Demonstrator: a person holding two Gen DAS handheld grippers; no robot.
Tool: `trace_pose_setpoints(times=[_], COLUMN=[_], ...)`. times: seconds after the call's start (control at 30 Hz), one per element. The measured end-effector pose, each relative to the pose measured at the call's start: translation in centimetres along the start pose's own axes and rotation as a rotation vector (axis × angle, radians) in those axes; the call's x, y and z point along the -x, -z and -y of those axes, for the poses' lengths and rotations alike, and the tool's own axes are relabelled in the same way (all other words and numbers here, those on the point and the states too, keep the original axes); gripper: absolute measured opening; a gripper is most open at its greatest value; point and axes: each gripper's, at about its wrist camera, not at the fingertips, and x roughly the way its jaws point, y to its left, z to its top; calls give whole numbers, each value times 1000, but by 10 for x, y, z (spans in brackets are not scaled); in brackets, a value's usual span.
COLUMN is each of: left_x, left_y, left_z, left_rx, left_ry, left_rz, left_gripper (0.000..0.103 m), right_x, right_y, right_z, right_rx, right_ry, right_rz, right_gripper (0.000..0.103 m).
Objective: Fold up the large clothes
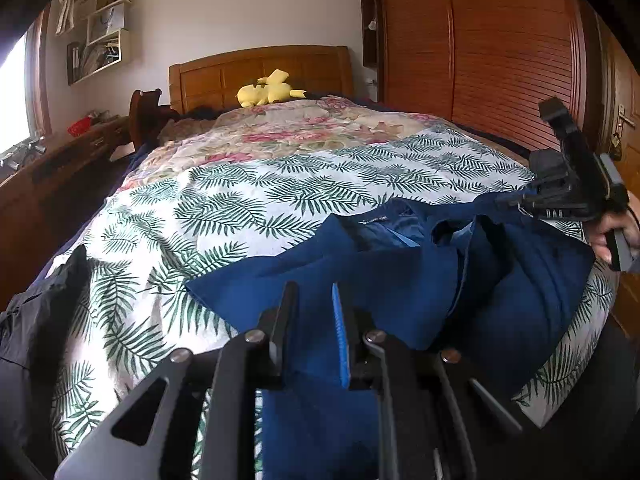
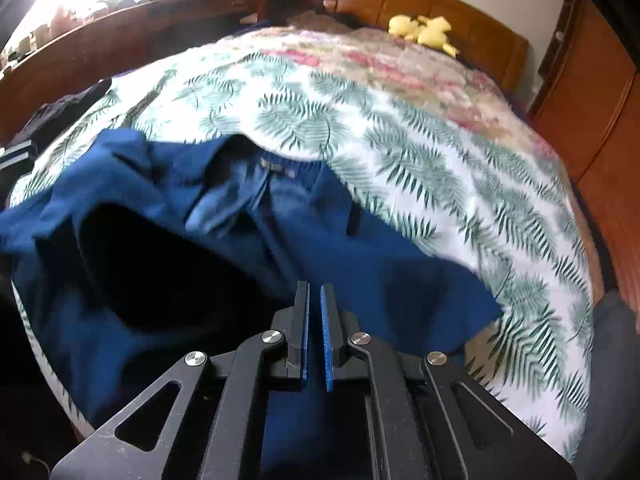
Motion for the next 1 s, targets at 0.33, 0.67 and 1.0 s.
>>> trace_pose_setpoints(times=[0.33,0.67,1.0], left_x=[6,4,2], left_y=[0,2,3], left_z=[-10,-8,-9], left_rx=[31,27,33], left_ry=[2,2,-7], left_rz=[18,13,17], left_gripper=[14,14,14], right_x=[-11,-52,-53], right_y=[-22,-3,-63], right_z=[-21,-8,10], right_rx=[39,16,72], right_ry=[0,41,184], right_rz=[-8,-176,-35], right_gripper=[4,47,0])
